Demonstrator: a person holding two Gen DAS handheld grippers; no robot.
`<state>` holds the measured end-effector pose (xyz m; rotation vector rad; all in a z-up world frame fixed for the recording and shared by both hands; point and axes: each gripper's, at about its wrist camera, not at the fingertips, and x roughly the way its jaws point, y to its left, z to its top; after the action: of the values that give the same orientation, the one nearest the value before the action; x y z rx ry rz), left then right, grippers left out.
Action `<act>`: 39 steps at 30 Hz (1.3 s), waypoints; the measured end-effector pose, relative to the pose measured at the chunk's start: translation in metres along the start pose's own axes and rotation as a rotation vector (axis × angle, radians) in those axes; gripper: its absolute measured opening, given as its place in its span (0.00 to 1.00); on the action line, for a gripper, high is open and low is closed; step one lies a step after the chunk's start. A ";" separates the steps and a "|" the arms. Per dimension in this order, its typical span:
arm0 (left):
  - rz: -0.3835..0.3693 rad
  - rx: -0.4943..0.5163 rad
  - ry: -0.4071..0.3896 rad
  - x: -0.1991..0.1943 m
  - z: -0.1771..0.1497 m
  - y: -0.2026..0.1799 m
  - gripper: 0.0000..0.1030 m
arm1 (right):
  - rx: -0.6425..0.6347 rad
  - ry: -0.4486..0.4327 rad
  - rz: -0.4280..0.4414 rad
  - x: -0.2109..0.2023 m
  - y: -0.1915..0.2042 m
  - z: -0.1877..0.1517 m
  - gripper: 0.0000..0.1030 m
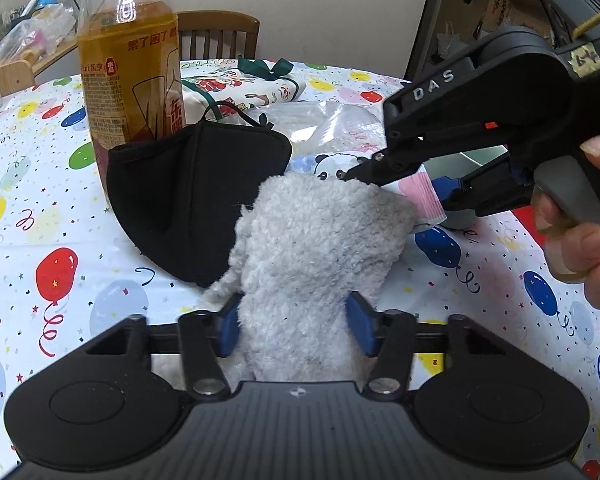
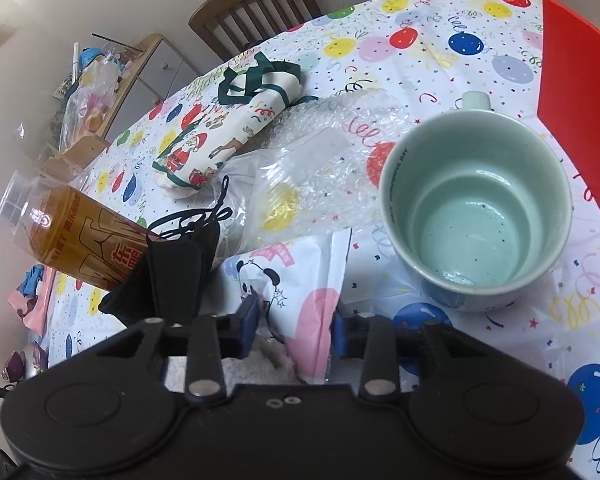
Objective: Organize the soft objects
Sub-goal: 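Grasp the grey fuzzy towel with the left gripper while the right gripper grasps the panda pouch, then carry the grey towel and panda pouch into the shoebox with both grippers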
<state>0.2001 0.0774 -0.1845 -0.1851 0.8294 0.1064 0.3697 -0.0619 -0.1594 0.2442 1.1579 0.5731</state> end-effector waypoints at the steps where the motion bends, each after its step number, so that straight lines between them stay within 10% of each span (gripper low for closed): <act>1: -0.002 -0.005 0.005 -0.001 0.000 0.001 0.38 | -0.002 -0.007 -0.002 -0.002 0.000 -0.001 0.24; 14: -0.038 -0.067 -0.011 -0.028 -0.006 0.000 0.12 | -0.077 -0.093 0.001 -0.045 0.005 -0.017 0.15; 39: -0.106 -0.111 -0.200 -0.118 0.053 -0.060 0.10 | -0.056 -0.330 0.052 -0.197 -0.058 -0.020 0.13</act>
<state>0.1690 0.0274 -0.0547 -0.3175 0.6130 0.0702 0.3140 -0.2195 -0.0378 0.3093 0.8171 0.5850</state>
